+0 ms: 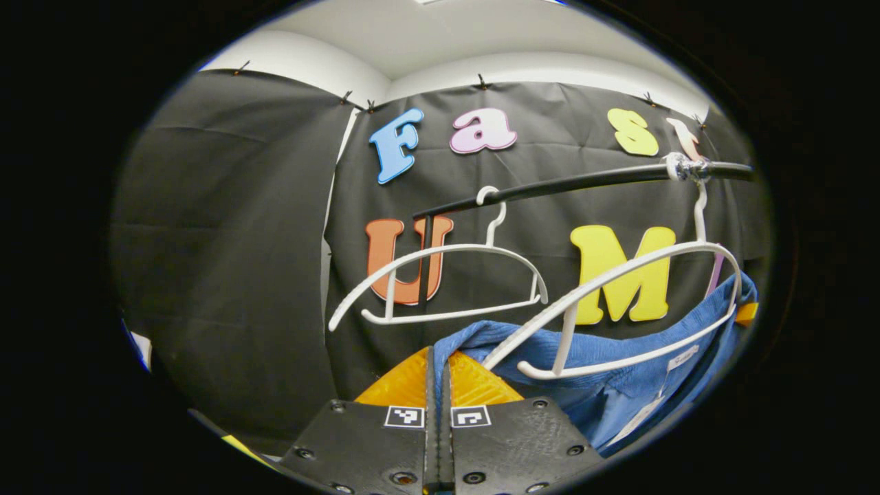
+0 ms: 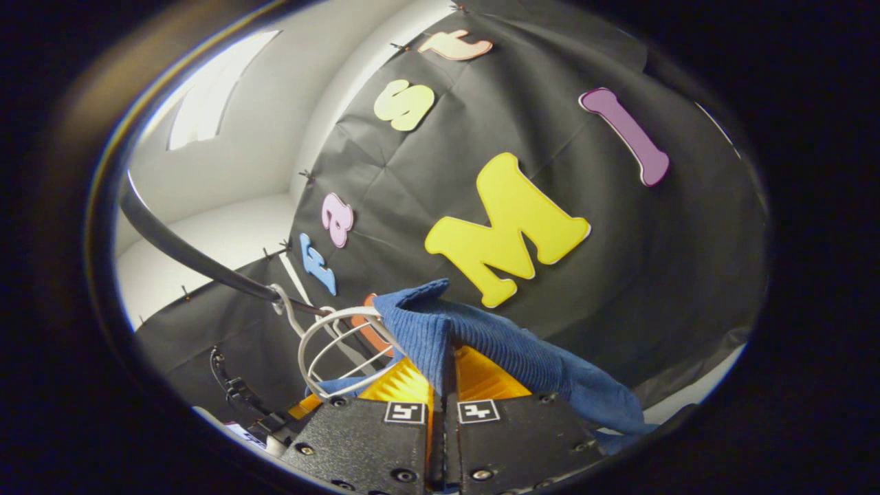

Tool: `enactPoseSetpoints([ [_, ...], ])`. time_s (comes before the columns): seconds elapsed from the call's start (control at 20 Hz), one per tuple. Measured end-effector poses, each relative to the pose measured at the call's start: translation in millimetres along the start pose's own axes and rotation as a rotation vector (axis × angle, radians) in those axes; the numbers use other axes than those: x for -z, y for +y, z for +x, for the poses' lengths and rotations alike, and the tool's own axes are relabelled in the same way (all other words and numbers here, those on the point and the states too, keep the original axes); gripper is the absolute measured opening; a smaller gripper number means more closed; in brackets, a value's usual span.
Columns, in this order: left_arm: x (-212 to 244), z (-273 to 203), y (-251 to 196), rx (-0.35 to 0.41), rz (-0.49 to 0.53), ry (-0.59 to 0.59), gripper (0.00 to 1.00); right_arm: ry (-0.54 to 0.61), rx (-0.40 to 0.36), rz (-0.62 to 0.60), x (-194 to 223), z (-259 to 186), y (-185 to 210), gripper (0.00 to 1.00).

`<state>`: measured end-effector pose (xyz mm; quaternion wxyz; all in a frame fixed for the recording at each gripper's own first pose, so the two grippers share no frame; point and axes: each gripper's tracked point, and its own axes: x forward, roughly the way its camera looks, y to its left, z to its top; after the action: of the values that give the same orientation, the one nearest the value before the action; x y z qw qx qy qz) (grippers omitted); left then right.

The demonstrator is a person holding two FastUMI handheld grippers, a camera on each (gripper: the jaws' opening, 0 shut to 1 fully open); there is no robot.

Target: Grasp the clothes on the hanger with both hands and then place them into the laundry hamper below.

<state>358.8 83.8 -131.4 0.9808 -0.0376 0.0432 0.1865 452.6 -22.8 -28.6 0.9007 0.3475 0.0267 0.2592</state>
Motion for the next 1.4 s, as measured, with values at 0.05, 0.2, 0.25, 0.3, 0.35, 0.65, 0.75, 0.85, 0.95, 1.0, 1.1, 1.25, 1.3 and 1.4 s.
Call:
enactPoseSetpoints([
  [0.05, 5.3, 0.6, 2.7, -0.007, -0.004, 0.011, 0.03, -0.001, 0.014, 0.009, 0.9, 0.4, -5.9, 0.04],
  [0.2, 29.9, -4.0, 8.1, -0.008, -0.020, 0.062, 0.03, 0.018, 0.032, 0.035, 11.5, 1.1, -15.3, 0.04],
  [0.25, 38.0, -4.8, 10.3, -0.007, -0.020, 0.079, 0.00, 0.026, 0.035, 0.035, 15.7, 2.5, -18.0, 0.04],
  [0.3, 45.8, -6.4, 11.4, -0.008, -0.017, 0.094, 0.03, 0.035, 0.033, 0.042, 20.5, 3.7, -17.5, 0.04],
  [0.35, 52.9, -8.2, 11.8, -0.005, -0.013, 0.108, 0.00, 0.037, 0.033, 0.047, 23.8, 3.1, -18.5, 0.04],
  [0.65, 77.8, -26.9, -5.8, 0.027, 0.008, 0.146, 0.00, 0.043, 0.198, 0.154, 34.4, 0.0, -73.0, 0.05],
  [0.75, 80.6, -30.2, -17.1, 0.045, 0.011, 0.156, 0.00, 0.076, 0.213, 0.190, 48.2, -7.2, -86.4, 0.04],
  [0.85, 89.4, -37.2, -19.9, 0.048, 0.017, 0.166, 0.00, 0.112, 0.245, 0.160, 66.0, -12.7, -98.2, 0.04],
  [0.95, 91.5, -46.3, -17.3, 0.049, 0.026, 0.179, 0.00, 0.143, 0.247, 0.150, 76.9, -17.4, -98.2, 0.04],
  [1.0, 92.2, -46.4, -19.7, 0.049, 0.031, 0.182, 0.00, 0.157, 0.244, 0.146, 81.5, -18.1, -97.0, 0.04],
  [1.1, 90.5, -47.7, -24.7, 0.048, 0.037, 0.180, 0.00, 0.178, 0.236, 0.121, 89.3, -19.3, -90.9, 0.04],
  [1.25, 80.8, -64.6, -18.8, 0.068, 0.030, 0.171, 0.00, 0.199, 0.228, 0.094, 98.3, -26.3, -73.5, 0.04],
  [1.3, 79.1, -67.9, -19.9, 0.082, 0.027, 0.171, 0.00, 0.202, 0.225, 0.085, 99.6, -24.1, -66.9, 0.04],
  [1.4, 74.1, -73.8, -27.1, 0.115, 0.016, 0.171, 0.00, 0.204, 0.221, 0.056, 105.0, -20.1, -48.9, 0.04],
])
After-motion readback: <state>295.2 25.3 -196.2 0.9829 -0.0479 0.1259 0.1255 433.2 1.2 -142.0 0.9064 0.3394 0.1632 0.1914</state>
